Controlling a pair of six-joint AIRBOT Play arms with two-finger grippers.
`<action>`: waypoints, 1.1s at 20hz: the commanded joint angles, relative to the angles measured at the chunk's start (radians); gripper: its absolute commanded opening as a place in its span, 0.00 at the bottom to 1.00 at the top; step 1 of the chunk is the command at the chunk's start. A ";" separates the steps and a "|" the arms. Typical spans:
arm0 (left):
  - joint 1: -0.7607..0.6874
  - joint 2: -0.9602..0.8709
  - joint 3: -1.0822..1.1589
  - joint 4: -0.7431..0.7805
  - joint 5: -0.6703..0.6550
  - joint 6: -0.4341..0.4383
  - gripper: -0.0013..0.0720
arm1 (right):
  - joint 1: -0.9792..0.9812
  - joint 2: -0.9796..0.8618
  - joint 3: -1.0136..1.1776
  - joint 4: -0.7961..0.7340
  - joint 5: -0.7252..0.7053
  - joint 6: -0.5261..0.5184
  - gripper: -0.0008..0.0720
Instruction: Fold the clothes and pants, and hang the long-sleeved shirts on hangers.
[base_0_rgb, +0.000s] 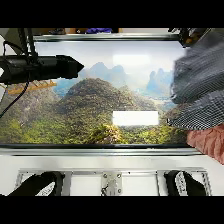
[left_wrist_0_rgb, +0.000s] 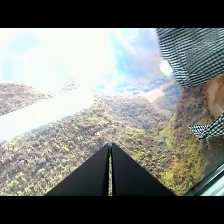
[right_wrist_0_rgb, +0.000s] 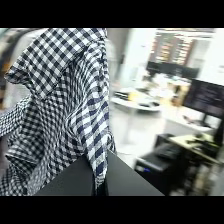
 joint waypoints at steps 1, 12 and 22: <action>0.001 -0.001 0.001 -0.002 -0.031 -0.001 0.04 | -0.142 -0.053 0.045 -0.003 -0.013 0.003 0.01; 0.001 -0.001 0.001 -0.002 -0.092 -0.004 0.04 | -0.152 -0.219 0.284 -0.003 -0.310 0.003 0.01; 0.001 -0.001 0.001 -0.002 -0.106 -0.004 0.03 | -0.243 -0.285 0.311 -0.001 -0.272 0.003 0.01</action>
